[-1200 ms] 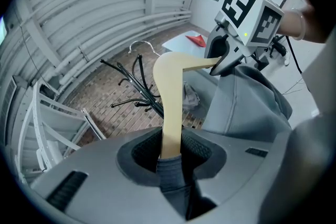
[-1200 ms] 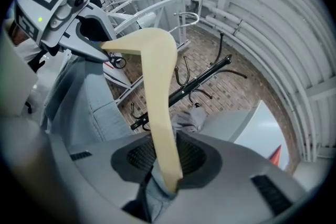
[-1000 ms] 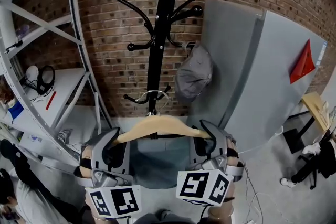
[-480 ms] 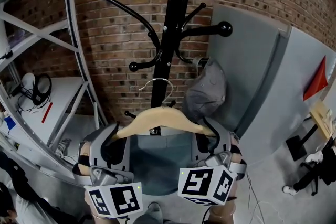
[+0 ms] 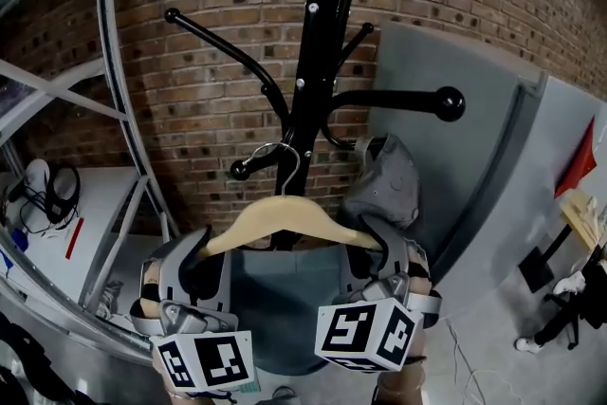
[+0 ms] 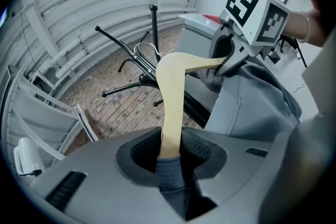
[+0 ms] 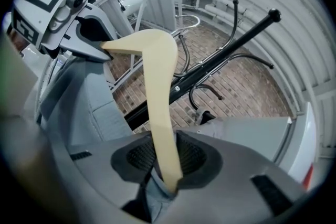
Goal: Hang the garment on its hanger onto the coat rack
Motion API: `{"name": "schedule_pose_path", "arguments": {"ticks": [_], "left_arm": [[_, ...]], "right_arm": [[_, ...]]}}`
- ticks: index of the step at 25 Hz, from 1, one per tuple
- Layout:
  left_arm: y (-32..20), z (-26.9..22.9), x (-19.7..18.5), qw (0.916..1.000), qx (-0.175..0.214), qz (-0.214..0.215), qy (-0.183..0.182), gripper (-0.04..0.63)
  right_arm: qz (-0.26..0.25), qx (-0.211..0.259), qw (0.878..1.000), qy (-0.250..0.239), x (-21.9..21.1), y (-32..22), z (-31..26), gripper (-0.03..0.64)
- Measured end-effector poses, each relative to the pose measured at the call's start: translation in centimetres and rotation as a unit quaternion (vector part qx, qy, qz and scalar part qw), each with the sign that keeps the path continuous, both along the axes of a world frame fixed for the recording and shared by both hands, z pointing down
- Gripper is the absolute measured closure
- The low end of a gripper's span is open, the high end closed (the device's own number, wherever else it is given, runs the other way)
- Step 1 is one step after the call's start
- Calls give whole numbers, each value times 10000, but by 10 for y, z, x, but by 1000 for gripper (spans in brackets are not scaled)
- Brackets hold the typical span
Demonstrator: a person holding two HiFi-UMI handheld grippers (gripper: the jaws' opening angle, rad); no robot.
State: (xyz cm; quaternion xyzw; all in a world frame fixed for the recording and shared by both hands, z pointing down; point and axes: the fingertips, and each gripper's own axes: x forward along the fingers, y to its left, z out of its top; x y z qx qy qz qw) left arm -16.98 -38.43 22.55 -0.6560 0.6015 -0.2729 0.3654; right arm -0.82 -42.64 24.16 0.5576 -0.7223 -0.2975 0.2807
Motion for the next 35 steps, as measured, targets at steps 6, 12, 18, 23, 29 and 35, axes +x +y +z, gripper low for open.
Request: {"name": "schedule_pose_path", "arguments": {"ticks": [6, 12, 18, 23, 29, 35], "left_arm": [[-23, 8, -6, 9999, -151, 60, 31, 497], [-40, 23, -13, 9993, -358, 55, 68, 497], [-52, 37, -18, 9986, -511, 34, 107, 497], [-60, 48, -21, 9978, -650, 25, 96, 497], [-66, 60, -20, 9967, -806, 19, 60, 497], [-69, 69, -18, 9959, -898, 67, 47, 497]], "right_arm": [[115, -179, 9998, 41, -5, -18, 8, 512], [160, -406, 9990, 77, -11, -31, 25, 512], [227, -538, 9982, 97, -14, -42, 38, 511], [285, -611, 9976, 128, -17, -48, 48, 512], [380, -690, 9968, 163, -16, -52, 56, 511], [404, -766, 9961, 168, -14, -57, 64, 511]]}}
